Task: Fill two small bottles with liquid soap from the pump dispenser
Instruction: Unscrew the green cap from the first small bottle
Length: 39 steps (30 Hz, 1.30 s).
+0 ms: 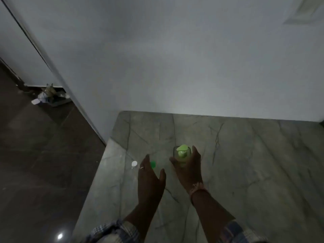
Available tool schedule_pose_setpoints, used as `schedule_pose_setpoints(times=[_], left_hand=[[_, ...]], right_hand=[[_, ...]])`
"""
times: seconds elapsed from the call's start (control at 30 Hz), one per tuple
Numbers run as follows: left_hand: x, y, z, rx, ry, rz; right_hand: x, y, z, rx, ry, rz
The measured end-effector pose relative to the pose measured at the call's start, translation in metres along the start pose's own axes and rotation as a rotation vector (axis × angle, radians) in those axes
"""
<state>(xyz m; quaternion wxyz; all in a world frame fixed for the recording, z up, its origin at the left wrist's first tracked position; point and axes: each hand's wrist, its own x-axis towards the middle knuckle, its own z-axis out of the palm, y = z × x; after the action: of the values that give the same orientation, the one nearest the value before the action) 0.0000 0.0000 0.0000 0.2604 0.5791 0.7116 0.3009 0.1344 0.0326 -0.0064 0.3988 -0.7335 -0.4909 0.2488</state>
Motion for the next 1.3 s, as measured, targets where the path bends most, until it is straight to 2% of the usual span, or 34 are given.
schedule_pose_setpoints(times=[0.13,0.3,0.63,0.8,1.03,1.3], left_hand=[[0.009,-0.021,0.032,-0.034,0.036,-0.041],[0.026,-0.052,0.065,-0.141,0.127,-0.067],[0.029,-0.088,0.096,-0.2,0.24,0.145],[0.03,-0.096,0.098,-0.226,0.237,0.214],[0.018,-0.105,0.096,-0.28,0.234,0.217],[-0.068,-0.124,0.05,-0.27,0.217,0.228]], right_hand=[[0.005,0.027,0.031,0.107,0.064,-0.038],[0.01,0.047,0.058,0.155,0.228,-0.151],[0.022,0.09,0.091,0.148,0.378,-0.339],[0.025,0.098,0.097,0.151,0.455,-0.418],[0.006,0.104,0.088,0.223,0.391,-0.473],[-0.084,0.103,0.055,0.295,0.319,-0.473]])
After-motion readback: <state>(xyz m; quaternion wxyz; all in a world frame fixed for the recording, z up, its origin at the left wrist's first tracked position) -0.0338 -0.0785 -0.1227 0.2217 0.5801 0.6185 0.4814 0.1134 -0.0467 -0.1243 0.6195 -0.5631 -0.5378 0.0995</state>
